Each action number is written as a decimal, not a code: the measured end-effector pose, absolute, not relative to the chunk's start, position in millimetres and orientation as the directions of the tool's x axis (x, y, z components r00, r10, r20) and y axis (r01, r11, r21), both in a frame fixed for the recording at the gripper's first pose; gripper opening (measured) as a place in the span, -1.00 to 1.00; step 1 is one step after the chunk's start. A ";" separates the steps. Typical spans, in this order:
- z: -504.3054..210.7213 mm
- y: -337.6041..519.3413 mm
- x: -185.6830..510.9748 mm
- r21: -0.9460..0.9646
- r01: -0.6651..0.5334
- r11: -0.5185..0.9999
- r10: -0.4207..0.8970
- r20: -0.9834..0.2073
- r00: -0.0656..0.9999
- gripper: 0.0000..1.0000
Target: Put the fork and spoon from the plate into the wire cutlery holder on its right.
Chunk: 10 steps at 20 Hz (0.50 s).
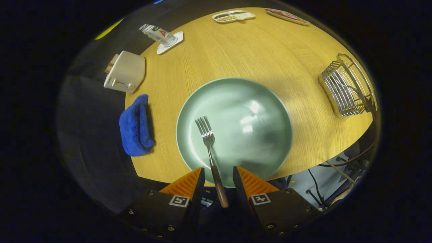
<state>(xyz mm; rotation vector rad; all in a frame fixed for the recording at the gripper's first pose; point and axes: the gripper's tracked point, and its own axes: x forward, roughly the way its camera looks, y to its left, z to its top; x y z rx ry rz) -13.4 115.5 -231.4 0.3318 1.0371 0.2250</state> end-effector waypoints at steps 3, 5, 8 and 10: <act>-240.6 121.8 -14.4 0.365 -0.032 0.930 0.338 -0.820 0.462 0.03; -245.8 125.4 -14.0 0.363 -0.036 0.931 0.340 -0.829 0.443 0.03; -252.4 129.4 -15.2 0.362 -0.051 0.931 0.350 -0.843 0.408 0.03; -257.0 134.6 -18.5 0.369 -0.060 0.927 0.363 -0.851 0.379 0.03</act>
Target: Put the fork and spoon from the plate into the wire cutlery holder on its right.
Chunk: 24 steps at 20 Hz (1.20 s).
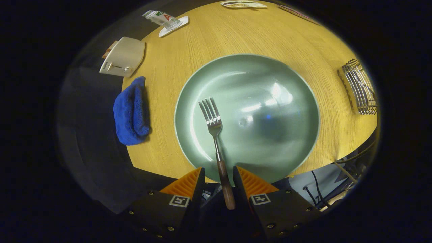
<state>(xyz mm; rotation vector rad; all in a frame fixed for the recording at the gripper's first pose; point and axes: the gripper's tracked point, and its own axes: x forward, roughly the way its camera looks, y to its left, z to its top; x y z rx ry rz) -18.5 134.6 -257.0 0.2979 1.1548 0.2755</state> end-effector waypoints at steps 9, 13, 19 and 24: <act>-264.3 130.0 -13.0 0.425 -0.002 0.905 0.397 -0.845 0.358 -0.84; -247.2 125.5 -13.0 0.475 0.039 0.879 0.426 -0.820 0.382 -0.95; -222.1 112.0 -8.6 0.503 0.005 0.864 0.441 -0.763 0.472 -0.95; -199.3 77.1 1.5 0.486 0.013 0.874 0.389 -0.715 0.581 -0.95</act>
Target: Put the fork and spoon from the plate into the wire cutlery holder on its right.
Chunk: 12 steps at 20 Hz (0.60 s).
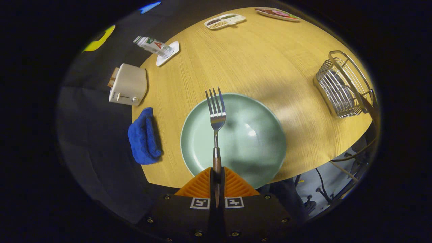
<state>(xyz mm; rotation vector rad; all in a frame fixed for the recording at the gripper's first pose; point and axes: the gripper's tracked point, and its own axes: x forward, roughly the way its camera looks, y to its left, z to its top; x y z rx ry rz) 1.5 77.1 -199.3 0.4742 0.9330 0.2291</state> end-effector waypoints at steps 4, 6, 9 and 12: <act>-192.1 52.2 -0.5 0.523 0.065 0.850 0.375 -0.686 0.623 -0.95; -188.5 38.1 -1.6 0.539 0.093 0.837 0.361 -0.672 0.646 -0.95; -182.6 18.2 -3.0 0.566 0.130 0.814 0.343 -0.649 0.679 -0.95; -178.1 1.0 -6.3 0.588 0.156 0.793 0.326 -0.628 0.707 -0.95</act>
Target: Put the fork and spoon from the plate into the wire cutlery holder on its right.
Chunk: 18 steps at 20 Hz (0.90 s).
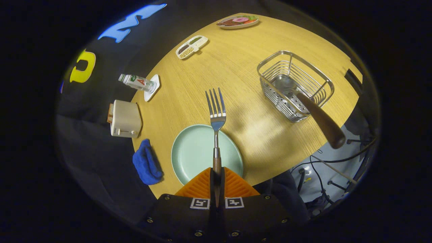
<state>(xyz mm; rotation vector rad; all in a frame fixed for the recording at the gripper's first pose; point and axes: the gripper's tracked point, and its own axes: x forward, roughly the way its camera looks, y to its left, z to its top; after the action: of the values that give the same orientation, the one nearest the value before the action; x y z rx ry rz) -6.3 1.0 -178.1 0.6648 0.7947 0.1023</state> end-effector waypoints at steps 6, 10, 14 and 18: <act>-169.2 -26.2 -9.4 0.629 0.198 0.751 0.295 -0.590 0.752 -0.96; -166.1 -41.5 -10.7 0.658 0.224 0.719 0.283 -0.571 0.770 -0.96; -165.2 -55.2 -10.3 0.678 0.245 0.693 0.275 -0.563 0.779 -0.95; -165.0 -64.6 -6.2 0.696 0.268 0.666 0.263 -0.556 0.789 -0.96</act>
<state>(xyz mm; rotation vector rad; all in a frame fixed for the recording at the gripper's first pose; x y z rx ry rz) -6.2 -64.6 -165.0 0.8597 0.6841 -0.0027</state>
